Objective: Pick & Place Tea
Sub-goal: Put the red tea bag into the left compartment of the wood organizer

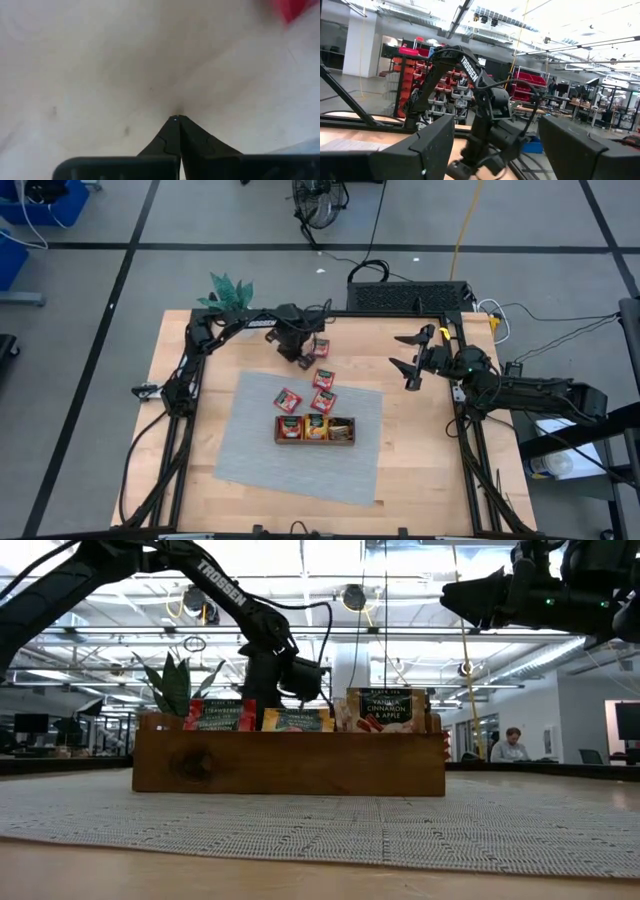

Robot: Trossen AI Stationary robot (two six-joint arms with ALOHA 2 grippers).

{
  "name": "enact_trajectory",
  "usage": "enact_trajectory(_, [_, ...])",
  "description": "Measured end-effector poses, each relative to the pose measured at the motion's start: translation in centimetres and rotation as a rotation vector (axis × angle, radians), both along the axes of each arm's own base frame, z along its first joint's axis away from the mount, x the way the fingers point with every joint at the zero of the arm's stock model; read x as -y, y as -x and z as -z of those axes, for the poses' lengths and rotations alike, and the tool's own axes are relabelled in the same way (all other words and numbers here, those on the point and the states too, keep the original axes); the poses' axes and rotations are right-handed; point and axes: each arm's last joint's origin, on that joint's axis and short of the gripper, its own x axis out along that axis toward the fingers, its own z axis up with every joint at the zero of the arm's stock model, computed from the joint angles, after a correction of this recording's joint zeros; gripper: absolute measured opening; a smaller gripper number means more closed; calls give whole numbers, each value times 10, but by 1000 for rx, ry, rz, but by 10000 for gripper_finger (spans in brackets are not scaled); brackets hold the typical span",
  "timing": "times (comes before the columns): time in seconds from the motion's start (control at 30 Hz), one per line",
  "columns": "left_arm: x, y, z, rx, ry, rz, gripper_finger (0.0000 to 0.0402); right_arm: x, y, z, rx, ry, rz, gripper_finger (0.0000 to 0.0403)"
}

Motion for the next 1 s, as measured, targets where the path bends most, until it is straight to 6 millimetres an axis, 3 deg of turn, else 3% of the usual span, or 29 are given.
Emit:
enact_trajectory(0.13, [10,-6,-19,61,-80,92,2,0,0,0,-2,-1,0,269])
enact_trajectory(0.3, [13,-28,-54,313,-266,237,1,0,0,1,-7,-3,0,269])
enact_trajectory(0.47, [4,-46,-44,488,-280,228,1,0,0,1,-8,-4,0,269])
enact_trajectory(0.6, [-1,-50,-22,462,-266,199,1,0,0,1,-12,-7,0,266])
enact_trajectory(0.77, [-5,-50,-30,500,-278,146,1,0,0,1,-5,-28,-6,261])
enact_trajectory(1.0, [-1,-29,-21,288,-173,66,1,0,0,0,4,-36,-10,258])
